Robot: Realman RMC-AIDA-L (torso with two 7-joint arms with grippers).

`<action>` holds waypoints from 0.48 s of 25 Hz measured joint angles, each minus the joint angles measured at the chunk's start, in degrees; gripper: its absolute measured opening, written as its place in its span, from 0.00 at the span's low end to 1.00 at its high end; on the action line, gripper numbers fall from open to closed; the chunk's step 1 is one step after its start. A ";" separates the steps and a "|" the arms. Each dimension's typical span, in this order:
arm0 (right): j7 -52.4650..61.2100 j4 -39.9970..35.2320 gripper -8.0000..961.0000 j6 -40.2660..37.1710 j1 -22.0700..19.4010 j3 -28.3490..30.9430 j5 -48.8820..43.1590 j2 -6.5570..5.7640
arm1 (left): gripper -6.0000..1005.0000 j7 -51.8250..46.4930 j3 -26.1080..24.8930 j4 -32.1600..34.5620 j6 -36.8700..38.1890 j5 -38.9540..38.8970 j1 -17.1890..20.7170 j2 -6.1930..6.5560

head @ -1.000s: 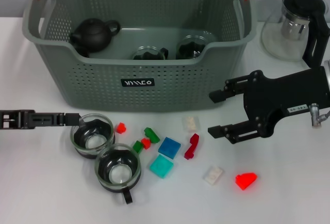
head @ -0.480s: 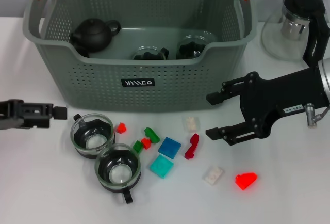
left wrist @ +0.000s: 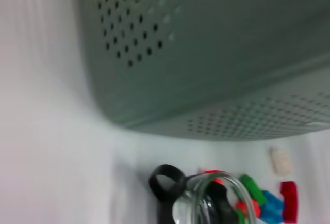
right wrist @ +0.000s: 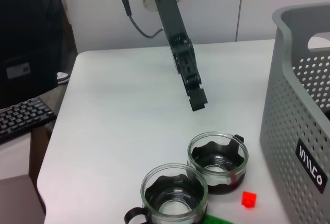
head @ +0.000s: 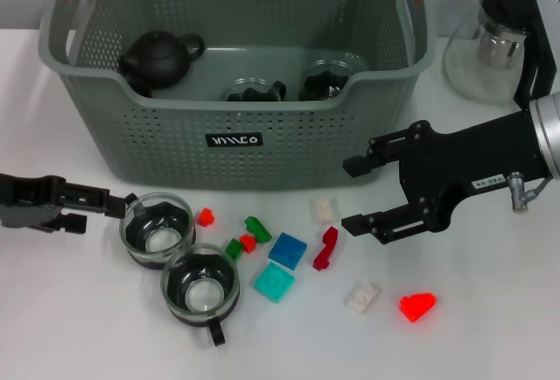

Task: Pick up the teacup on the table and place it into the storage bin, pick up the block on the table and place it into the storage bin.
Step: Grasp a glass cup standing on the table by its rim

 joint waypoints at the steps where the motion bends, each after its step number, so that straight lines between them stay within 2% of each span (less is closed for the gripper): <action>1: -0.12 0.01 0.79 0.15 0.00 0.02 0.00 -0.04 | 0.87 -0.35 0.43 0.00 -0.65 0.49 -0.17 -0.23; 7: -0.34 0.03 0.79 0.80 0.25 0.04 -0.04 -0.35 | 0.87 -0.75 4.75 0.36 -2.64 1.00 -0.55 -1.79; 12: -0.36 0.11 0.79 0.86 0.45 0.10 -0.09 -0.47 | 0.87 2.11 5.50 1.83 -2.78 0.67 -0.12 -2.22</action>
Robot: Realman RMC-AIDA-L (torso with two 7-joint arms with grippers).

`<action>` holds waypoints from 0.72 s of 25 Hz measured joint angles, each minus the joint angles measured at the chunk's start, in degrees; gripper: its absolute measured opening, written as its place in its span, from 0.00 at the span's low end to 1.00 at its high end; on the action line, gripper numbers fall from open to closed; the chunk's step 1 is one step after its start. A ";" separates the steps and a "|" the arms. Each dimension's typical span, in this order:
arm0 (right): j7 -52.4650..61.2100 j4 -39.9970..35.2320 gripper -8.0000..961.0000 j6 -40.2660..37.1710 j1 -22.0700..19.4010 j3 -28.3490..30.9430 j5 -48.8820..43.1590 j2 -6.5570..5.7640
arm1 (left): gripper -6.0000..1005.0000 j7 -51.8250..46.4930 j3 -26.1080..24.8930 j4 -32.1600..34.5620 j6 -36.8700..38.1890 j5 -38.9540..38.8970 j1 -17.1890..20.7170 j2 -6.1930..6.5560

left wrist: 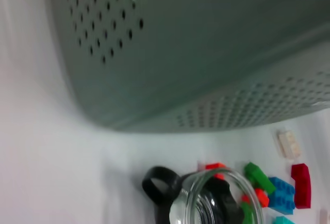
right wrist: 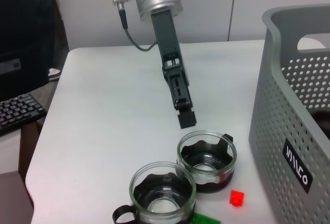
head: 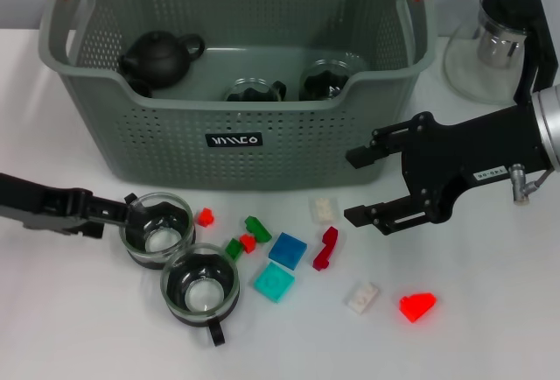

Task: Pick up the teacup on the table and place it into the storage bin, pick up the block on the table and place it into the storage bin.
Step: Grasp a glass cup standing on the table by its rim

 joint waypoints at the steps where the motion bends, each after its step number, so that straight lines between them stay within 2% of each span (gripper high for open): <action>1: 0.00 0.00 0.79 0.00 0.00 0.09 0.00 -0.01 | 0.87 0.98 -0.30 0.79 0.26 -0.26 0.22 0.00; 4: -0.02 0.21 0.79 0.07 0.01 0.37 0.00 0.00 | 0.87 6.23 -1.29 4.56 2.58 -2.28 1.45 0.01; 8: -0.03 1.28 0.79 0.72 0.19 0.50 0.00 0.06 | 0.87 18.57 -1.83 9.19 7.73 -6.67 3.39 -0.10; 14: 0.63 2.46 0.79 1.91 0.37 0.66 0.25 0.38 | 0.87 36.67 -1.26 9.99 12.99 -9.57 3.98 -1.16; 15: 0.70 3.04 0.79 2.18 0.46 0.86 0.42 0.43 | 0.87 42.38 -0.33 10.15 13.42 -9.78 3.89 -1.66; 18: 0.77 5.02 0.79 2.79 0.93 1.28 1.10 0.57 | 0.87 47.11 1.28 10.68 13.08 -9.60 3.80 -2.15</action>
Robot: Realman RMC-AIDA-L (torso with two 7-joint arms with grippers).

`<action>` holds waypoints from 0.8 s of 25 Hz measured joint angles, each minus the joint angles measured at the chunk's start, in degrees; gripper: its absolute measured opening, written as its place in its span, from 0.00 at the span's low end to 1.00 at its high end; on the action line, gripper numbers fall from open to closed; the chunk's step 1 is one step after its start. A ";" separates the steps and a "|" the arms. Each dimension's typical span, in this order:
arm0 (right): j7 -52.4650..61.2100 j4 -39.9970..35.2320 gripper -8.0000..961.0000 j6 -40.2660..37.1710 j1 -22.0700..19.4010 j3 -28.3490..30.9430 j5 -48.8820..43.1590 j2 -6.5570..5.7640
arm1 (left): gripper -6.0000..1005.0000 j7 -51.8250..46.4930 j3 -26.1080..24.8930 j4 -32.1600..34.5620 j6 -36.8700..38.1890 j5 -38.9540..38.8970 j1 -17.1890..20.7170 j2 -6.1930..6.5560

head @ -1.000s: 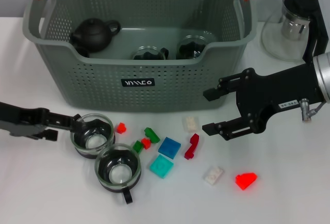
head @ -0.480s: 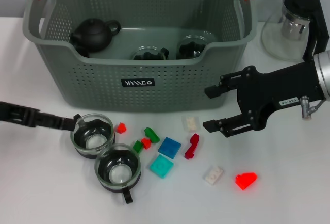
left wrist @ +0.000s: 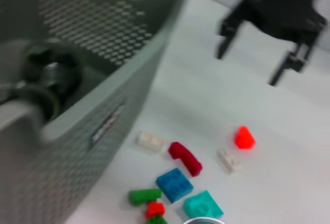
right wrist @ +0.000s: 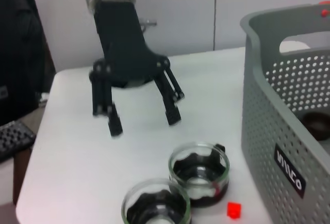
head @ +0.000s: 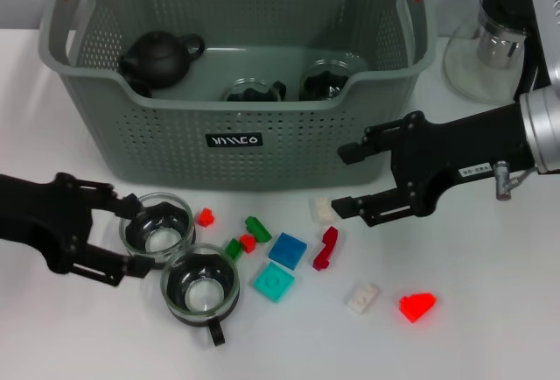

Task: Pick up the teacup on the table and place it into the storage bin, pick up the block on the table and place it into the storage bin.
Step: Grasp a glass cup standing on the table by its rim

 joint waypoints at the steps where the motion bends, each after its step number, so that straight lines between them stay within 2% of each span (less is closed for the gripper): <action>1: 0.04 0.60 0.79 0.19 0.14 0.01 0.41 0.02 | 0.87 2.06 1.14 0.48 -0.45 0.29 -0.05 -0.29; 9: 0.14 4.38 0.79 1.39 0.70 -0.52 1.67 -0.14 | 0.87 7.27 12.36 5.40 -7.04 4.60 -0.18 -0.74; 15: 0.56 4.70 0.79 1.39 0.72 -0.34 1.33 -0.25 | 0.87 8.24 17.15 5.72 -10.55 9.06 -1.05 -1.27; 20: 0.62 5.80 0.79 1.65 1.11 -0.15 1.30 -0.24 | 0.87 8.34 20.74 6.11 -12.96 12.05 -0.91 -2.35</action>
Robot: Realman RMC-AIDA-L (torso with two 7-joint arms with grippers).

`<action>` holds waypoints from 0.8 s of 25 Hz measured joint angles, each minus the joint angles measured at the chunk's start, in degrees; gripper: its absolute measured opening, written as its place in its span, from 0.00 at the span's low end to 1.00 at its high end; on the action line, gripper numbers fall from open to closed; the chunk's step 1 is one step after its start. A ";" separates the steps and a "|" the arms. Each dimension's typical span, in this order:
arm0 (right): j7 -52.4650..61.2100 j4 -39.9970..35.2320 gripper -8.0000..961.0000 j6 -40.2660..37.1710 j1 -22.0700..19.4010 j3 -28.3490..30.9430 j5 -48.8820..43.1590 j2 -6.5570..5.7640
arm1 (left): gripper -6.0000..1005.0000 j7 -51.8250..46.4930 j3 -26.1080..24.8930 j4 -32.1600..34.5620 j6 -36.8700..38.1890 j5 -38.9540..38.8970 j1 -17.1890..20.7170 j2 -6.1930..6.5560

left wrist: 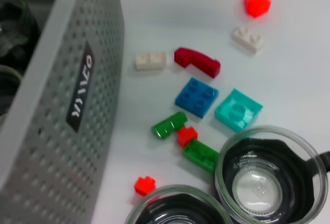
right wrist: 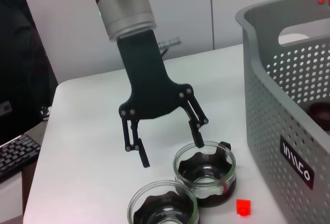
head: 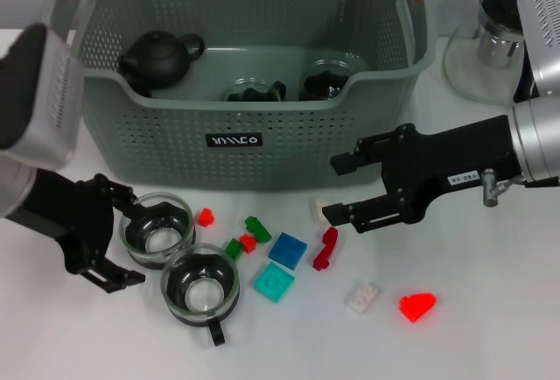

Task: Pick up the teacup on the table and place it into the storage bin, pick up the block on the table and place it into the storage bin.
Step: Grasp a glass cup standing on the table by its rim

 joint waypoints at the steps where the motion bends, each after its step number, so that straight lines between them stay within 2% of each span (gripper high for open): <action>1: 0.11 0.24 0.79 0.10 0.08 0.01 -0.02 0.01 | 0.87 0.00 0.37 0.12 -0.14 0.36 0.01 -0.14; 9: 1.37 1.04 0.79 0.48 0.41 0.04 -0.02 0.03 | 0.86 0.79 3.63 3.26 -2.09 3.88 0.66 -2.32; 13: 1.70 1.23 0.79 0.48 0.10 0.04 0.00 0.04 | 0.86 1.19 4.73 3.61 -2.74 4.07 0.96 -2.71; 20: 2.26 1.47 0.79 0.46 -0.10 0.13 0.04 0.03 | 0.86 0.51 9.47 3.35 -7.03 6.82 2.26 -3.16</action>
